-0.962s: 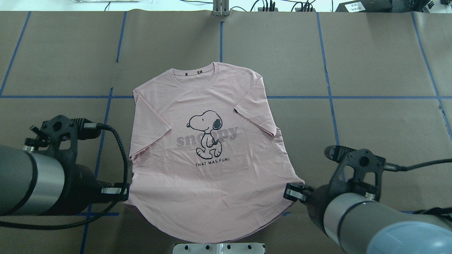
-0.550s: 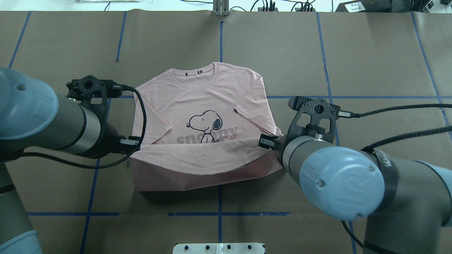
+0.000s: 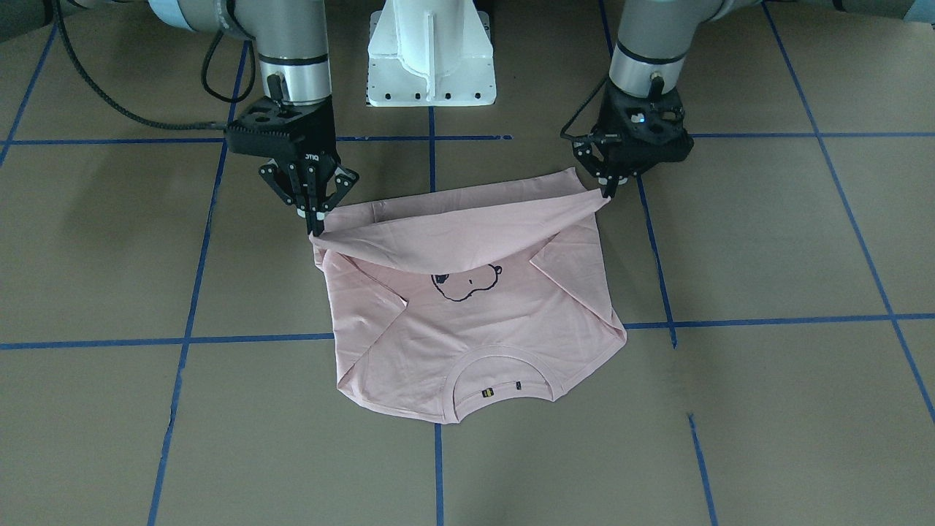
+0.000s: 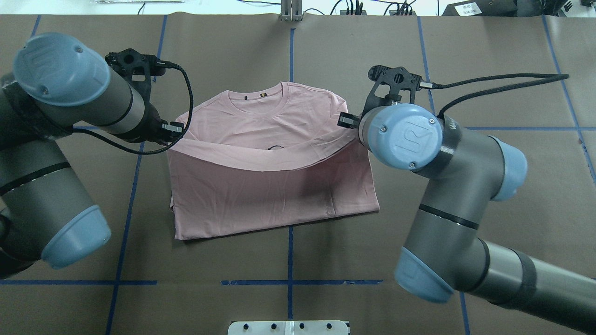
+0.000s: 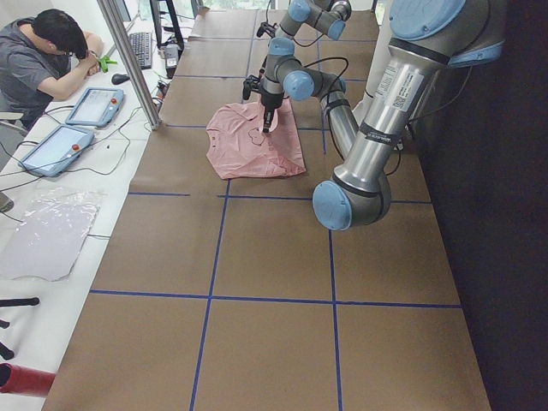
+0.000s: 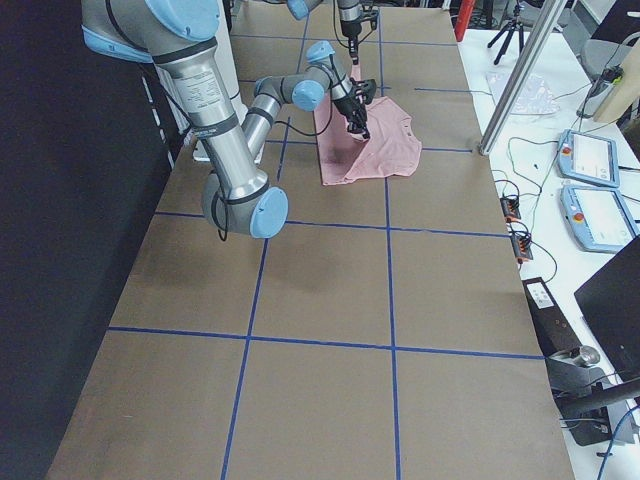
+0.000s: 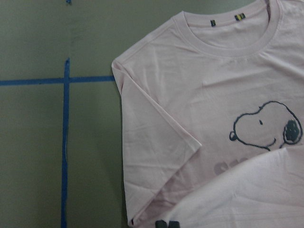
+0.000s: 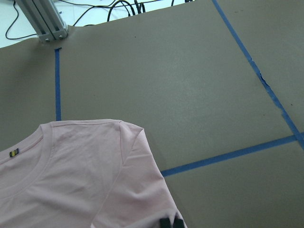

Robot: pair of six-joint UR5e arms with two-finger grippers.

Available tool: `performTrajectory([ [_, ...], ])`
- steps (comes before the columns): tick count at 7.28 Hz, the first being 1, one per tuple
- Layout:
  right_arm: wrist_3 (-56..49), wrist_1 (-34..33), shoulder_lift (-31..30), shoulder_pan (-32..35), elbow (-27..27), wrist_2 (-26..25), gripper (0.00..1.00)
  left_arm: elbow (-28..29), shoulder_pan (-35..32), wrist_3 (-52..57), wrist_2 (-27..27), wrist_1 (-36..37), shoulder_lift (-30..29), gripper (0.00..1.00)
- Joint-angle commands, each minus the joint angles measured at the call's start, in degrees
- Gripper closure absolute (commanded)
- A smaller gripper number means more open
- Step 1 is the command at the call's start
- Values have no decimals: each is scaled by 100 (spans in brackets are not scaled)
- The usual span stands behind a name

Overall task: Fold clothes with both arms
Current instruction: 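Lay the hem over the collar and open both grippers, then withdraw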

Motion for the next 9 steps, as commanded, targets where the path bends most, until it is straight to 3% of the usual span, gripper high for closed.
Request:
performTrajectory([
  [1,-157,289,959,363,-1687,200,100,1193,-291,178,303,-1093,-63,100],
  [2,-271,1055,1129,530,-2548,306,100,2052,-431,213,304,-1751,-255,100],
  [3,-672,1864,1365,810,-3766,568,59,3070,-580,413,304,-2550,-501,72],
  [4,-1216,2098,1637,1021,-4492,744,1,3541,-738,946,304,-3150,-512,6],
  [6,-1824,2109,1649,1321,-4412,1297,0,3398,-810,1390,295,-3217,-346,0],
  [9,-2056,2056,949,1454,-3247,1862,0,1995,-706,1190,225,-3253,355,0],
])
